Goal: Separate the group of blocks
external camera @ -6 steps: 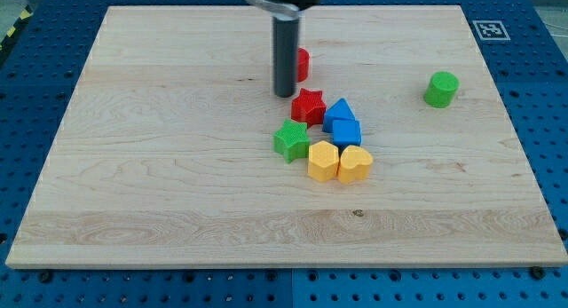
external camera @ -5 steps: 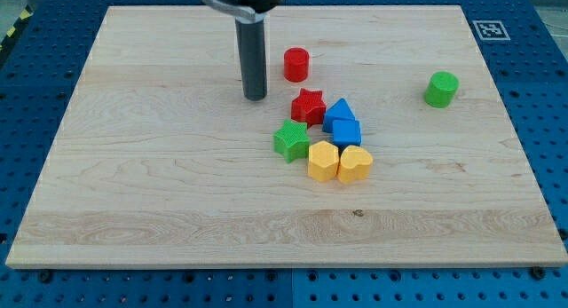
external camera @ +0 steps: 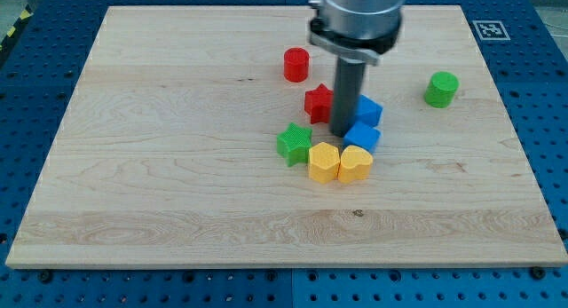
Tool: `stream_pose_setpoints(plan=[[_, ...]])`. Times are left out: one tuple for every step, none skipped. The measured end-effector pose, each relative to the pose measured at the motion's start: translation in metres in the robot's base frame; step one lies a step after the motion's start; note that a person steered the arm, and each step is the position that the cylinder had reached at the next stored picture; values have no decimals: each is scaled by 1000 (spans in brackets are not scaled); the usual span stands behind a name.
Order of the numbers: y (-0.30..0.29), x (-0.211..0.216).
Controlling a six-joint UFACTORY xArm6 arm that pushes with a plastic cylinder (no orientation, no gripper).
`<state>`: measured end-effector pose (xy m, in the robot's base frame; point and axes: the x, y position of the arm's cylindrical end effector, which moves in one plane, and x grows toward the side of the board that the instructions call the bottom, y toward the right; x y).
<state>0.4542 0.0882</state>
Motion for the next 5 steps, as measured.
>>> stream_pose_setpoints(plan=[[29,0],[28,-2],[25,-23],[28,-36],[31,-36]])
